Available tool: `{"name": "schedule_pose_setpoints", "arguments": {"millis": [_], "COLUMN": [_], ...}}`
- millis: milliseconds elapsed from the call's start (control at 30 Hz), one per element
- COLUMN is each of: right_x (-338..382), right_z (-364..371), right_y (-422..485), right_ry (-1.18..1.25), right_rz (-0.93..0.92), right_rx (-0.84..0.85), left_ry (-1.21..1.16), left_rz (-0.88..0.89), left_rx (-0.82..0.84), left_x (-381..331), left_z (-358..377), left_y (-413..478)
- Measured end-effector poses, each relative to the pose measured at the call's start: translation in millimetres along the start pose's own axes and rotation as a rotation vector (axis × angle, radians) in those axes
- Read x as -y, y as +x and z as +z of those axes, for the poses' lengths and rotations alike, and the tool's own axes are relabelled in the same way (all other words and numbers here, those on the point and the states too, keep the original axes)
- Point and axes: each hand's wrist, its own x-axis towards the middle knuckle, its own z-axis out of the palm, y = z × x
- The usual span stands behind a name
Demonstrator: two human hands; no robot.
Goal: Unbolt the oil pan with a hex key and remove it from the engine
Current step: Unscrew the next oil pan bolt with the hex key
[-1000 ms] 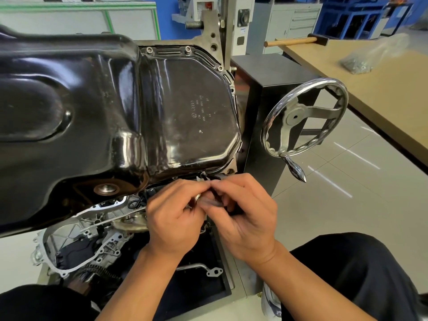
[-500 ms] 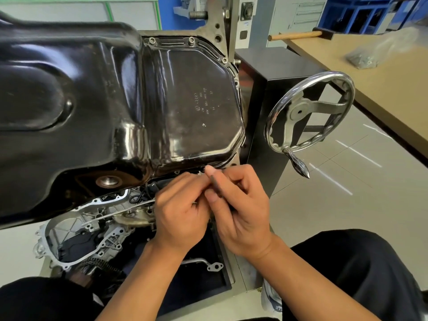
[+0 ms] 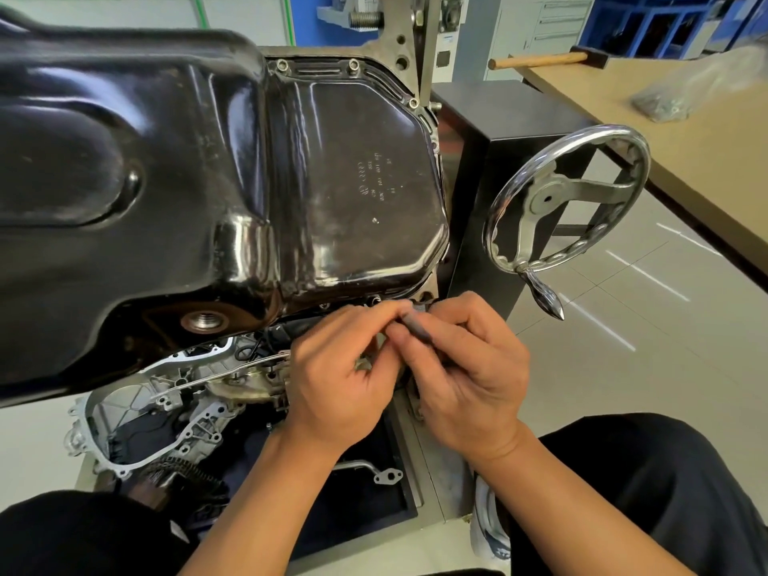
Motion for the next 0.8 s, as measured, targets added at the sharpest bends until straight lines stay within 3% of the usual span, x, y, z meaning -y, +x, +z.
{"name": "schedule_pose_setpoints", "arguments": {"millis": [167, 400, 667, 800], "right_x": [2.3, 4.1, 1.3, 3.6], "right_z": [4.7, 0.4, 3.8, 4.0], "right_y": [1.1, 2.4, -1.5, 1.6], "right_ry": [-0.011, -0.043, -0.002, -0.017], "right_rz": [-0.028, -0.029, -0.044, -0.008], "right_rx": [0.101, 0.003, 0.107, 0.072], "left_ry": [-0.012, 0.044, -0.013, -0.010], "left_rz": [0.003, -0.027, 0.022, 0.005], "left_rx": [-0.009, -0.105, -0.016, -0.085], "left_x": [3.4, 2.1, 4.1, 2.1], "left_z": [0.1, 0.1, 4.1, 4.9], "left_y": [-0.8, -0.4, -2.1, -1.0]}}
